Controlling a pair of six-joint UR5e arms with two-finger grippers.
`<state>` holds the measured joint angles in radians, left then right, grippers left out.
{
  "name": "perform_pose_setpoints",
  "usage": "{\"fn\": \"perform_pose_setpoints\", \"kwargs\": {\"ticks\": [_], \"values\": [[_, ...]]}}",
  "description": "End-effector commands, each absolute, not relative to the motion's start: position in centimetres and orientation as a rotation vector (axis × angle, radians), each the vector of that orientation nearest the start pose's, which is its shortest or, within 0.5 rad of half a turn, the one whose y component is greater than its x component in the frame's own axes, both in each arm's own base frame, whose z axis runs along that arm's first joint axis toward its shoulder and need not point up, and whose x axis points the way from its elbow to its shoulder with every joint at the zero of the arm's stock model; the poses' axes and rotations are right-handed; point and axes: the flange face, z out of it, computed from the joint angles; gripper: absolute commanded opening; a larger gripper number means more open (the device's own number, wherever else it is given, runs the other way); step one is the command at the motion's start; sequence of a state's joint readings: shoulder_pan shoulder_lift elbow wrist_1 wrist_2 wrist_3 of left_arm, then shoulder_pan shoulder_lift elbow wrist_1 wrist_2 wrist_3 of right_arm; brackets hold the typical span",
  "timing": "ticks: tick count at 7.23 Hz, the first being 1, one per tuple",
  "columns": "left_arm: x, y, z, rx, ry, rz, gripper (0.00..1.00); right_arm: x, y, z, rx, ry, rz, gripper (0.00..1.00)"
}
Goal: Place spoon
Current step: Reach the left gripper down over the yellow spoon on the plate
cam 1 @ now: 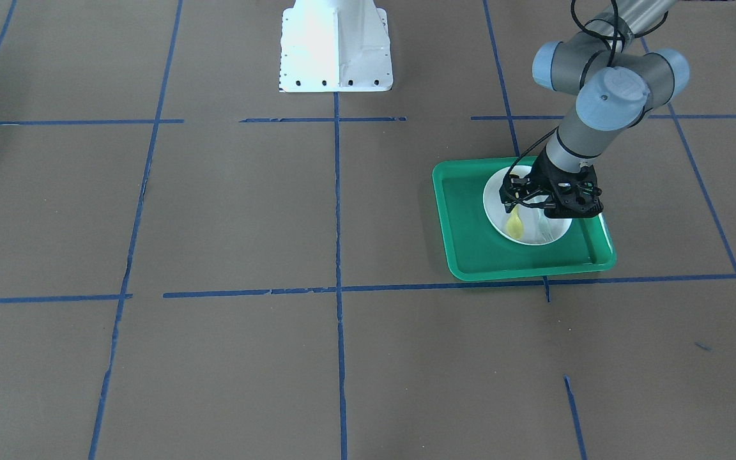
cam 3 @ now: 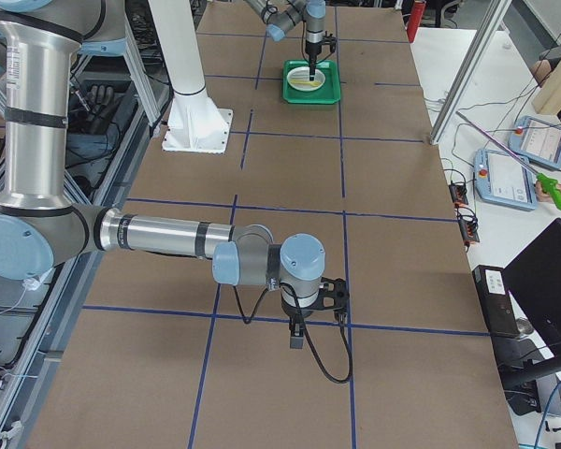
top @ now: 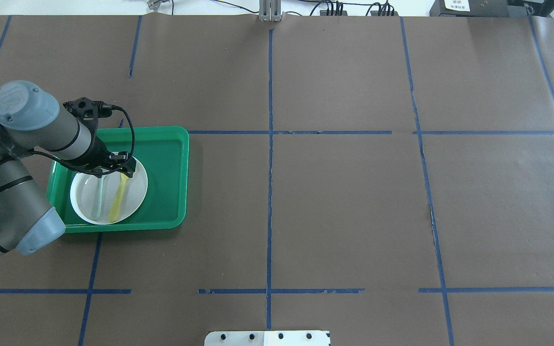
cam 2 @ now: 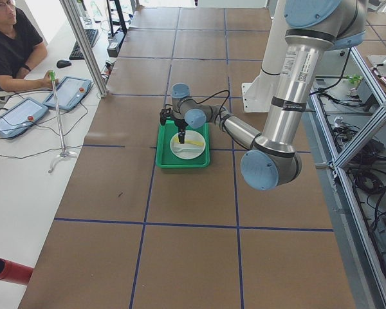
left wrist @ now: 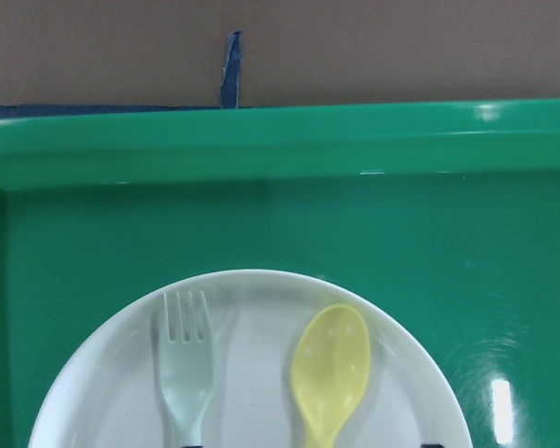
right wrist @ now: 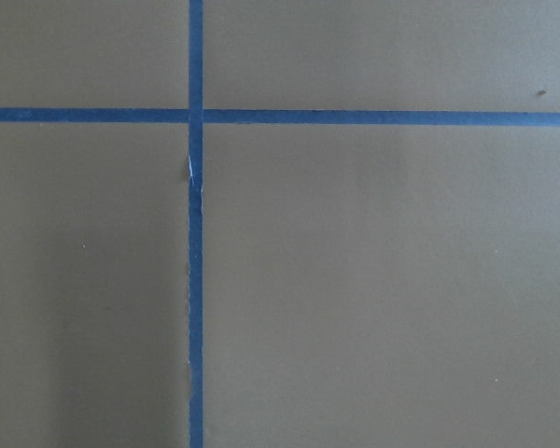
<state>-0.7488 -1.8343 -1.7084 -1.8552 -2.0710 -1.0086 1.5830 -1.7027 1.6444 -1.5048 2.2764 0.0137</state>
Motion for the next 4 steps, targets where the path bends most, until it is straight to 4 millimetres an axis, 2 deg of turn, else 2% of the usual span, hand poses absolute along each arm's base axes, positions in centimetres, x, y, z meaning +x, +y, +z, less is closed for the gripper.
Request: {"fn": "perform_pose_setpoints", "kwargs": {"ticks": [1,4], "values": [[39.84,-46.65,43.45,0.013,0.818,0.016,0.75,7.41,-43.5,68.17,0.007,-0.706,0.022,1.0],[40.23,-46.33,43.52,0.008,0.819,0.028,0.75,7.41,-43.5,68.17,0.007,-0.706,0.022,1.0]]}}
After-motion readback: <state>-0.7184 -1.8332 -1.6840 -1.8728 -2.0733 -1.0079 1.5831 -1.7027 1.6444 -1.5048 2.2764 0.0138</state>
